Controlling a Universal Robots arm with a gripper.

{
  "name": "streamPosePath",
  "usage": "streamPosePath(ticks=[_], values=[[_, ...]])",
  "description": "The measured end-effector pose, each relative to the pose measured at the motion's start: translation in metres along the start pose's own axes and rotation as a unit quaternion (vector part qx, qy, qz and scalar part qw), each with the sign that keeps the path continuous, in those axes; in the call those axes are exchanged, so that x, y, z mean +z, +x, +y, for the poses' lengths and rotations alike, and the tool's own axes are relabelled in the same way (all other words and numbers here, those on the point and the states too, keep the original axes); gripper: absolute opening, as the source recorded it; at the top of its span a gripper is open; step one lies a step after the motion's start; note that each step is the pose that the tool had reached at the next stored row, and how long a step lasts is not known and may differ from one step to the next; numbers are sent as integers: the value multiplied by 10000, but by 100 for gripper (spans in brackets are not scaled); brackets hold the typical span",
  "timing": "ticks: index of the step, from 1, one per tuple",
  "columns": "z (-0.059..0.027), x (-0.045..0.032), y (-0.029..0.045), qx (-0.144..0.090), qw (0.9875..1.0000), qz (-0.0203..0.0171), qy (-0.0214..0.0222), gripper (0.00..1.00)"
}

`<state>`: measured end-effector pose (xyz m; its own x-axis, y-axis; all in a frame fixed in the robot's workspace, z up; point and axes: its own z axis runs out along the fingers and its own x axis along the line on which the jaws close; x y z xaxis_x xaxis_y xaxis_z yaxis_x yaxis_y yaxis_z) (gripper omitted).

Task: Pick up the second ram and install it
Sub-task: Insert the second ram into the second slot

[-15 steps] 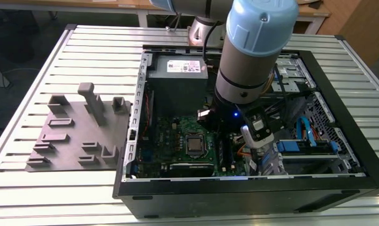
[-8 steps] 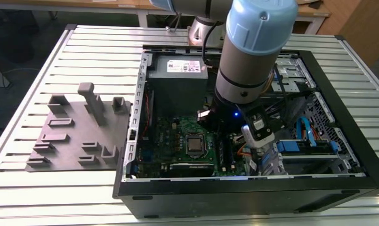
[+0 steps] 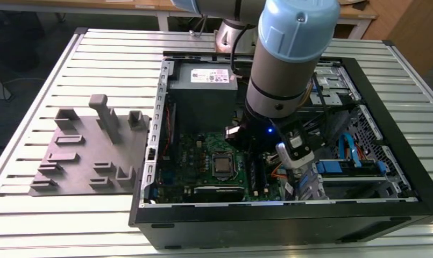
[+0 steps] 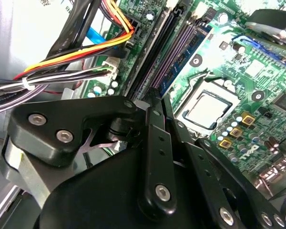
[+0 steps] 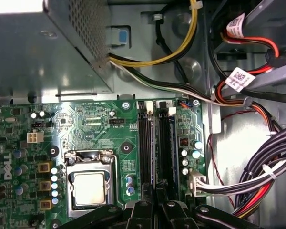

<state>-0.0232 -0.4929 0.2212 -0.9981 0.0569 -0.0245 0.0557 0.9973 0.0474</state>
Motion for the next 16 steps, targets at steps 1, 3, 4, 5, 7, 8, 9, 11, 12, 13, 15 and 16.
streamPosePath(ticks=[1, 3, 4, 5, 7, 8, 9, 11, 12, 13, 15, 16], values=[[1, 0, 0, -43, 10000, 2, 0, 14], [7, 1, 0, -77, 10000, 4, 3, 14], [12, 2, 1, -77, 10000, 4, 11, 14], [18, 5, 1, -77, 10000, 2, 25, 14], [26, 11, 1, -78, 10000, 1, 52, 14], [27, 13, 1, -79, 9999, 0, 71, 14], [28, 14, 2, -79, 9999, -1, 88, 14], [36, 16, 2, -79, 9999, -1, 103, 14], [41, 18, 3, -79, 9999, -1, 103, 14], [46, 20, 3, -79, 9999, -1, 103, 14], [53, 26, 4, -79, 9999, -2, 102, 14], [55, 29, 5, -79, 9999, -2, 102, 14]])
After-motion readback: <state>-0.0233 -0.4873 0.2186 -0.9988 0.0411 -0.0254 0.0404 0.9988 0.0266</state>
